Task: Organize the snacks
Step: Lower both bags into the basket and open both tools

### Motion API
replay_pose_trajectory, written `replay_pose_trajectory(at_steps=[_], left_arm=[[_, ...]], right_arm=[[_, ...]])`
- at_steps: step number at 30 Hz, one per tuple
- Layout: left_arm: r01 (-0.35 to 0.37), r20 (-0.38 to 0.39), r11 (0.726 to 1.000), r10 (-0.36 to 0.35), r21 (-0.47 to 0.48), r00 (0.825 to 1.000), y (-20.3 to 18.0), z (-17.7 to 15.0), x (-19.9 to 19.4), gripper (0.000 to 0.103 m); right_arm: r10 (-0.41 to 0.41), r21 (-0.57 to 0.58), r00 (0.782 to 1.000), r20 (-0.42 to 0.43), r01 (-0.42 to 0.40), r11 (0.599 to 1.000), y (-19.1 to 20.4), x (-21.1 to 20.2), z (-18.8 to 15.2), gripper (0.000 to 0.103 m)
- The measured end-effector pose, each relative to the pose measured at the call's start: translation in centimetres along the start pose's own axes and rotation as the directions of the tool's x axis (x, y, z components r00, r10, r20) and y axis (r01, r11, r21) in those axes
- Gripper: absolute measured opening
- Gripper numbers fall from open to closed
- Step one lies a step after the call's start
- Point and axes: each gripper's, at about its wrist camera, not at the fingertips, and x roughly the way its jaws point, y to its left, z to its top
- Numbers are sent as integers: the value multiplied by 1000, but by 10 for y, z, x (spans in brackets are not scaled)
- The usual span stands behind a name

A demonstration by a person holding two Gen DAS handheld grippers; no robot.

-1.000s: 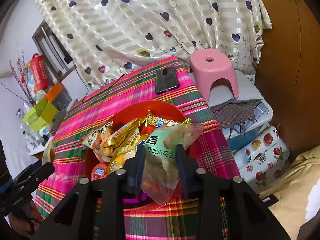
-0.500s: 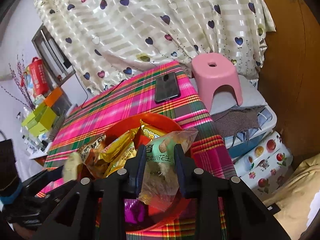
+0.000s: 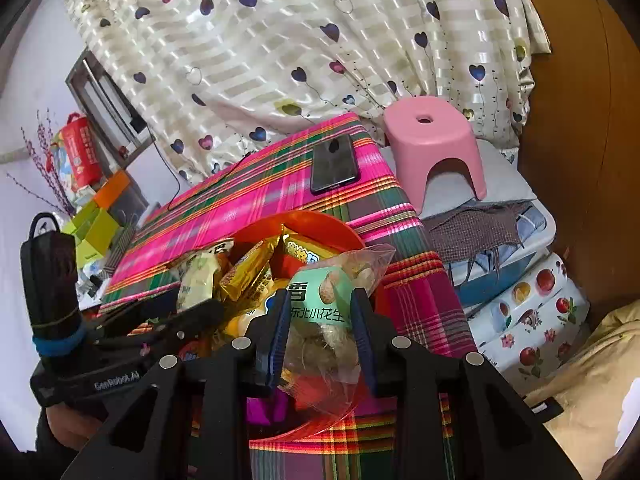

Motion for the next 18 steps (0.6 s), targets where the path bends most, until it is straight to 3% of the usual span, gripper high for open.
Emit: replay_pose_trajectory(at_steps=[4, 13, 18], left_arm=[[-15, 43, 1000, 15, -9, 999, 2, -4, -15, 75], [-14, 32, 1000, 14, -18, 999, 10, -16, -21, 75], [-23, 70, 1000, 23, 7, 997, 8, -14, -29, 78]], right_arm=[[3, -1, 1000, -1, -3, 1000, 2, -2, 1, 29], [-8, -15, 1000, 3, 8, 1000, 10, -10, 0, 42], [-9, -30, 1000, 14, 9, 1000, 16, -15, -2, 45]])
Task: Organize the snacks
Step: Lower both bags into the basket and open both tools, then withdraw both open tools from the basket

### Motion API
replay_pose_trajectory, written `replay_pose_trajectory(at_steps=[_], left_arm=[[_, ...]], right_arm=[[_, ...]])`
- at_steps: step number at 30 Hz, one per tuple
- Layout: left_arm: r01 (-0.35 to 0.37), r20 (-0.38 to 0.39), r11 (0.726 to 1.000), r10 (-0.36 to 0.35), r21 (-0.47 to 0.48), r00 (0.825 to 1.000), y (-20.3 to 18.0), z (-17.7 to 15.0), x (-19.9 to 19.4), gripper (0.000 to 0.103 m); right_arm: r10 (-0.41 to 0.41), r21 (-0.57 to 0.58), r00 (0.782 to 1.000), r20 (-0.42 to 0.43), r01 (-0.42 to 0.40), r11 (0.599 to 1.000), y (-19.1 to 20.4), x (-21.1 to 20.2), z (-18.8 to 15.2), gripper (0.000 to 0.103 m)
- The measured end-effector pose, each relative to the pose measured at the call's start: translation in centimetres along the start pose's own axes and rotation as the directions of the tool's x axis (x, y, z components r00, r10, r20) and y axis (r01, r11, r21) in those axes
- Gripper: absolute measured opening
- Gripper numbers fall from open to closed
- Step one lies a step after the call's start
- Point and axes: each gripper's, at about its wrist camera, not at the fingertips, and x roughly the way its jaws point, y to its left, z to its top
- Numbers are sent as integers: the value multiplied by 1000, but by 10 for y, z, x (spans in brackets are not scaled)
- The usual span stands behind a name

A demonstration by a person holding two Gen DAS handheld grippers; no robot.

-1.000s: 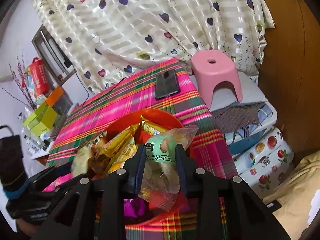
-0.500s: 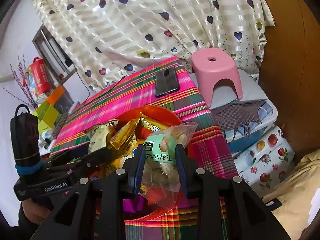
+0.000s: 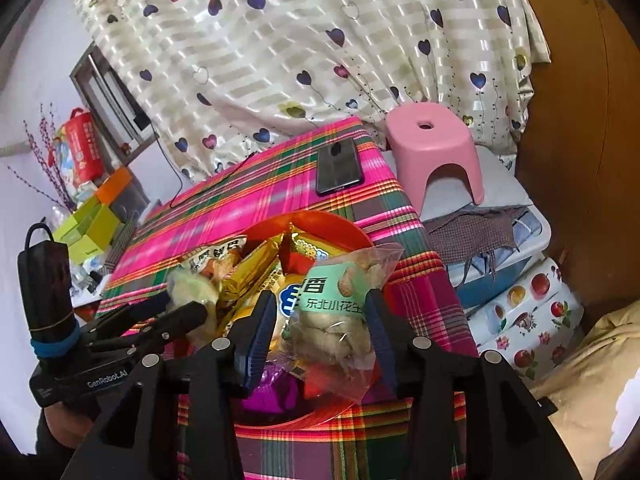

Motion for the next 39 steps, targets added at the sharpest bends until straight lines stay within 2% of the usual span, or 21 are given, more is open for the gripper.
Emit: replay_pose_trajectory(at_steps=[6, 14, 18, 29, 39], left_arm=[[24, 44, 1000, -23, -18, 999, 8, -4, -16, 78], [5, 87, 998, 1, -66, 996, 24, -13, -46, 78], [2, 85, 994, 7, -107, 996, 34, -22, -61, 78], [-85, 77, 983, 99, -160, 992, 60, -47, -90, 78], [-96, 58, 984, 106, -153, 993, 68, -50, -88, 78]], right_arm=[[11, -22, 1000, 17, -10, 1000, 10, -7, 2, 46], [32, -35, 999, 17, -31, 999, 22, -12, -1, 46], [45, -48, 999, 12, -45, 998, 32, -15, -6, 46], [111, -134, 993, -52, -117, 984, 80, -8, -26, 46], [134, -167, 988, -77, -145, 975, 102, -5, -31, 46]])
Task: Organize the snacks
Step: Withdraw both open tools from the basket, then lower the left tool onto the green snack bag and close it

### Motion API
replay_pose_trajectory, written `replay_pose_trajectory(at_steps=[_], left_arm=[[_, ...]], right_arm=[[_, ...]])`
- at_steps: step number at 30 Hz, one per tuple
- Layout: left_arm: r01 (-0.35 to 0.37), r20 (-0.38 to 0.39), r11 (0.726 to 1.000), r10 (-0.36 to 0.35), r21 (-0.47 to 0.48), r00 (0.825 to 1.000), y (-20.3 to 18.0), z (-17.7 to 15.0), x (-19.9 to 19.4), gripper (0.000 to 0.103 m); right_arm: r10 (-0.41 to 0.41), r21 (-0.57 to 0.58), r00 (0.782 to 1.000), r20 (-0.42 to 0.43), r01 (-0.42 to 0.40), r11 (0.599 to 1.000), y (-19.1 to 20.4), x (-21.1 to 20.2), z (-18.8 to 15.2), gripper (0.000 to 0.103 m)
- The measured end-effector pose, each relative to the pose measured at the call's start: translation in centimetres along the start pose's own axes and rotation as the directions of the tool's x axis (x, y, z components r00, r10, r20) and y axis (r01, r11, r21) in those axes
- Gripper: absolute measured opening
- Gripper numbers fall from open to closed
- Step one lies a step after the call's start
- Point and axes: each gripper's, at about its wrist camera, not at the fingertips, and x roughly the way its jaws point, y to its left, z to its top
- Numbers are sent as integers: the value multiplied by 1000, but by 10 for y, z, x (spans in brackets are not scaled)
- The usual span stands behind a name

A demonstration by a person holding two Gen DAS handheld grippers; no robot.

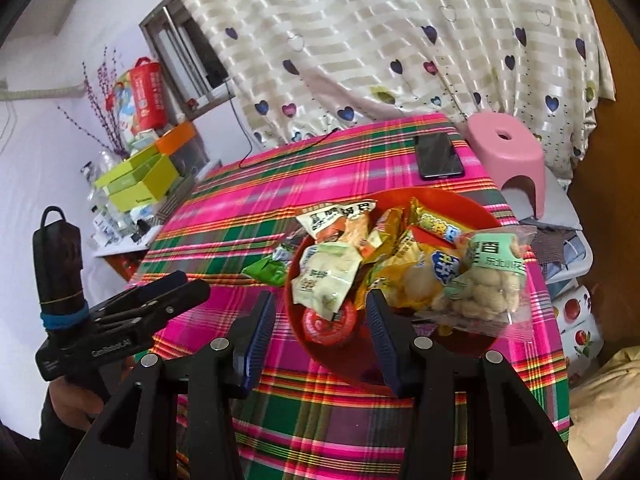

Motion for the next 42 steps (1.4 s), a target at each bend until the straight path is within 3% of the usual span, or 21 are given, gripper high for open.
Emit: replay_pose_trajectory(at_steps=[10, 19, 32, 34, 35, 36, 42], left_arm=[[-5, -21, 1000, 5, 18, 1000, 5, 3, 10, 78], [-3, -86, 996, 11, 91, 996, 17, 12, 44, 78], [77, -191, 973, -35, 217, 981, 14, 22, 105, 78], [84, -194, 971, -40, 222, 980, 11, 21, 110, 71], [86, -203, 970, -39, 227, 978, 9, 20, 114, 51], [82, -210, 970, -33, 228, 977, 9, 19, 115, 40], [75, -195, 983, -42, 166, 980, 16, 13, 107, 33]], right_arm=[[10, -23, 999, -37, -11, 1000, 11, 17, 4, 46], [14, -35, 998, -62, -16, 999, 13, 32, 10, 46], [4, -35, 997, -83, -7, 999, 8, 51, 21, 46], [3, -36, 996, -85, -6, 999, 8, 53, 23, 46], [2, -39, 996, -86, -5, 999, 8, 54, 24, 46], [0, -42, 996, -87, -4, 999, 8, 55, 25, 46], [-15, -98, 994, -109, 4, 995, 12, 62, 38, 46]])
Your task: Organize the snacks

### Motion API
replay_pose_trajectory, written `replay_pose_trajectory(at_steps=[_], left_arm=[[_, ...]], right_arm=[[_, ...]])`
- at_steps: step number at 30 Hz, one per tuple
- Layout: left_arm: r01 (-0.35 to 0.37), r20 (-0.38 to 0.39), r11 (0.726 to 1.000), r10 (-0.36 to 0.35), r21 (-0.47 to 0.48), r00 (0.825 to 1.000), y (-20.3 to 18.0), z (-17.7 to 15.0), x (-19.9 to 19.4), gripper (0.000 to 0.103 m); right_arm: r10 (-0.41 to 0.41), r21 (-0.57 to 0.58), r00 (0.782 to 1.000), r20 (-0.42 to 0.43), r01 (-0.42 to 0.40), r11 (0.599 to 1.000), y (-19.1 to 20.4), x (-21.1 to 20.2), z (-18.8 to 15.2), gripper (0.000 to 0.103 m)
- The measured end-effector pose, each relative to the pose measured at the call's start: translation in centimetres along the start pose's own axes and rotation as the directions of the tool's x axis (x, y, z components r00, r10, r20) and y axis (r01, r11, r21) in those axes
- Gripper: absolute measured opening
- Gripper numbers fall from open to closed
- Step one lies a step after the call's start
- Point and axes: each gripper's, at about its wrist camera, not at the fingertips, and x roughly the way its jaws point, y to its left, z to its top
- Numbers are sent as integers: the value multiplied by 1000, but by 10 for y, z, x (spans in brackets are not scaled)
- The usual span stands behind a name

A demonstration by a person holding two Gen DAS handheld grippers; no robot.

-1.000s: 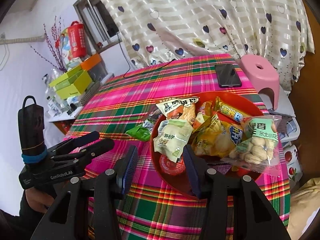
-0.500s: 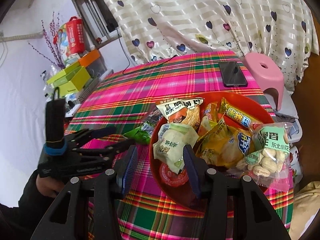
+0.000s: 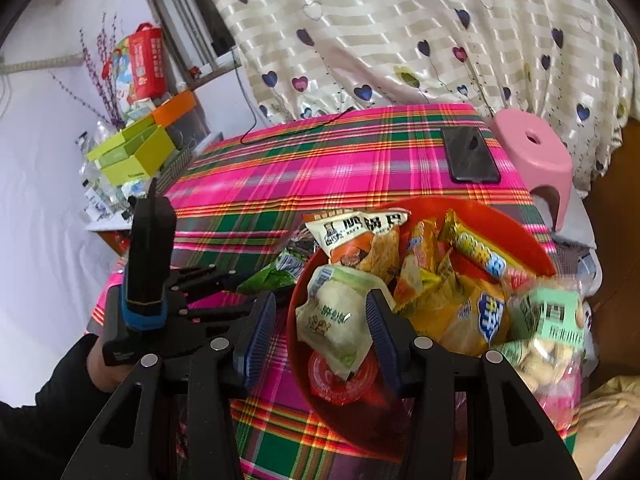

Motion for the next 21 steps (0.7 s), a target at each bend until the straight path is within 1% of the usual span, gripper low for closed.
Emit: replay_pose_trajectory(at_steps=[4, 7, 9, 11, 13, 15, 17, 19, 21], left_arm=[[-7, 23, 999, 8, -53, 1000, 9, -5, -13, 32], [-15, 44, 996, 19, -83, 999, 15, -10, -24, 32], [-22, 54, 994, 27, -103, 998, 19, -13, -31, 32], [-24, 61, 992, 32, -121, 998, 23, -16, -37, 32], [-25, 71, 990, 35, -142, 997, 27, -19, -43, 32], [-27, 80, 987, 41, -161, 996, 31, -23, -50, 32], [-26, 87, 984, 41, -175, 995, 34, -26, -54, 32], [-25, 94, 983, 43, -184, 995, 37, -29, -59, 32], [-21, 99, 980, 41, -198, 994, 41, -31, -62, 32]], right_arm=[[-5, -70, 1000, -20, 3, 998, 6, 4, 16, 46], [-11, -155, 999, -40, 5, 988, 14, 9, 31, 46], [-4, -236, 997, -80, -15, 972, 22, 18, 42, 46], [-21, -289, 992, -121, -15, 957, 28, 28, 50, 47], [-36, -355, 985, -169, -27, 934, 36, 43, 59, 49], [-48, -379, 976, -211, -36, 925, 40, 60, 68, 50], [-63, -389, 960, -273, -51, 920, 43, 82, 76, 50], [-83, -423, 947, -311, -59, 904, 48, 99, 82, 51], [-108, -452, 920, -375, -80, 888, 53, 121, 87, 53]])
